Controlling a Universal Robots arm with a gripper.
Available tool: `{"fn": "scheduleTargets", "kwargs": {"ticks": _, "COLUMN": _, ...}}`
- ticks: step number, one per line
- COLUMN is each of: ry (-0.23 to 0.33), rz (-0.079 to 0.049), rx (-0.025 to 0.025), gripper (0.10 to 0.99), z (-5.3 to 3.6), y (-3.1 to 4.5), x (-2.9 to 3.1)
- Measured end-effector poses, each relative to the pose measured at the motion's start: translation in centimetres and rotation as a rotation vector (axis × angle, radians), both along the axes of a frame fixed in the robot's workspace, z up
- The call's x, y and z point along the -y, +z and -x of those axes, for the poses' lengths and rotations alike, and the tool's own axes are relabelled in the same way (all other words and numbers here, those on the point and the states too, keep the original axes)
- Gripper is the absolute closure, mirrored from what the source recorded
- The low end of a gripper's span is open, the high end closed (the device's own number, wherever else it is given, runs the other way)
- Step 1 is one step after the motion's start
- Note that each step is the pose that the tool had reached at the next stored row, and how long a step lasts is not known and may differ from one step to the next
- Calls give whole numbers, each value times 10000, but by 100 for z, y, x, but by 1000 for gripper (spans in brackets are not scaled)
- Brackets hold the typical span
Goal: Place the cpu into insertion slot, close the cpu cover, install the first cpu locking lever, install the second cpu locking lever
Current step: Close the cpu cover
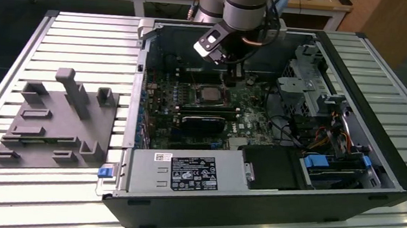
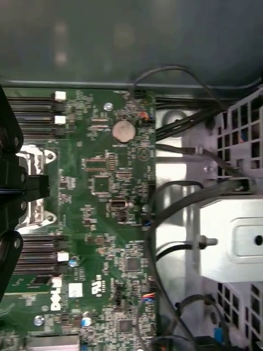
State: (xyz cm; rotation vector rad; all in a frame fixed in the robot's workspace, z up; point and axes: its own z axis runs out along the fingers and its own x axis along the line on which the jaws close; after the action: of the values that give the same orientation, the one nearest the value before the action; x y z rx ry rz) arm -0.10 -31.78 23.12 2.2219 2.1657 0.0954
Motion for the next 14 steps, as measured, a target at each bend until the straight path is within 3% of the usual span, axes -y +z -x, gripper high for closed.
{"fn": "scheduleTargets", "kwargs": {"ticks": 14, "ry": 0, "rz": -1, "rx": 0, "gripper": 980, "z": 267, "y": -6, "x": 0}}
